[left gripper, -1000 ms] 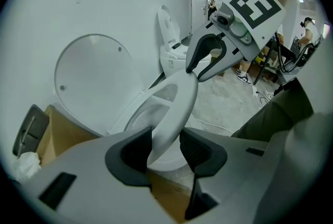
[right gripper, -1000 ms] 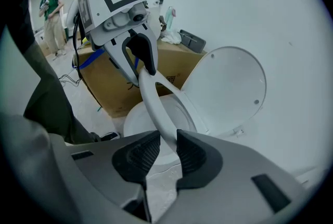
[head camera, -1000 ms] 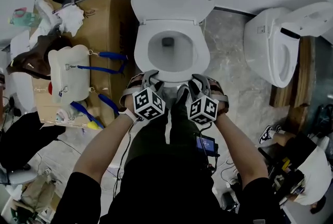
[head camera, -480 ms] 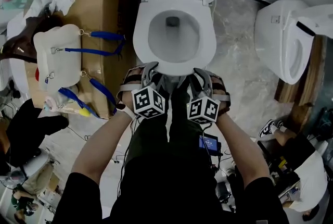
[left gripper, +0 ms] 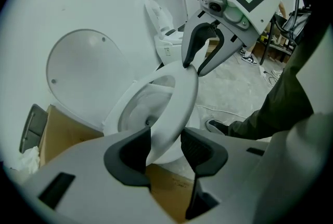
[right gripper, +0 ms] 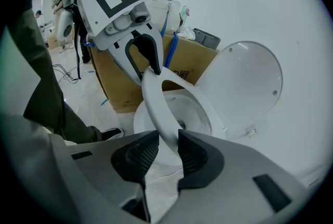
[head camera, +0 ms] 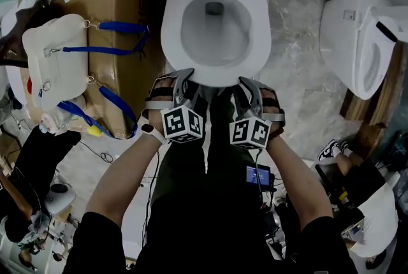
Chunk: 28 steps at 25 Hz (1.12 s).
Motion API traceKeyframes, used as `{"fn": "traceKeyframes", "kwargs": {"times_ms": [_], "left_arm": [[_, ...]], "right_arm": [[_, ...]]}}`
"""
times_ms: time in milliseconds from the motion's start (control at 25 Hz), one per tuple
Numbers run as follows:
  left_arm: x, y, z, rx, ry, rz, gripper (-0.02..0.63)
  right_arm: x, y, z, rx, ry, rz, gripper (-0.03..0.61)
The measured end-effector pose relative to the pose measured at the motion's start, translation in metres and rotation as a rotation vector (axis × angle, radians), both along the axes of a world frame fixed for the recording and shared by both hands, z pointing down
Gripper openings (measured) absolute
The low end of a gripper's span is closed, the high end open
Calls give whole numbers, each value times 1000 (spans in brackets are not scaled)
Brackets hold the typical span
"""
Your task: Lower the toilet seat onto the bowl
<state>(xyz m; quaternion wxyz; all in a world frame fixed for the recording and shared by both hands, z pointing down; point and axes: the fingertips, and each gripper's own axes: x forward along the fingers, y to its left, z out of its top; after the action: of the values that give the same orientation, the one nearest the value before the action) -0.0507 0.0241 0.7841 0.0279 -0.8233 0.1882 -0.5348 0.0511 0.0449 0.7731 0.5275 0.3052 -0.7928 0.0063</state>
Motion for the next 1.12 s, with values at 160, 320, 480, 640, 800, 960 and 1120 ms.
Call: {"fn": "traceKeyframes", "kwargs": {"times_ms": [160, 320, 480, 640, 800, 960, 1120], "left_arm": [[1, 7, 15, 21, -19, 13, 184], [-1, 14, 33, 36, -36, 20, 189], [-1, 22, 56, 58, -42, 20, 195], [-2, 26, 73, 84, -61, 21, 198], [-2, 32, 91, 83, -50, 14, 206], [-2, 35, 107, 94, -48, 23, 207], [-1, 39, 124, 72, -48, 16, 207]], "right_arm": [[0, 7, 15, -6, 6, -17, 129], [-1, 15, 34, -8, 19, -22, 132], [-3, 22, 53, -5, 19, -22, 133], [-3, 28, 71, 3, 19, -35, 133], [-4, 33, 90, -1, 21, -44, 133], [-4, 37, 106, -7, 17, -44, 133], [-5, 40, 124, -26, 9, -35, 132]]}}
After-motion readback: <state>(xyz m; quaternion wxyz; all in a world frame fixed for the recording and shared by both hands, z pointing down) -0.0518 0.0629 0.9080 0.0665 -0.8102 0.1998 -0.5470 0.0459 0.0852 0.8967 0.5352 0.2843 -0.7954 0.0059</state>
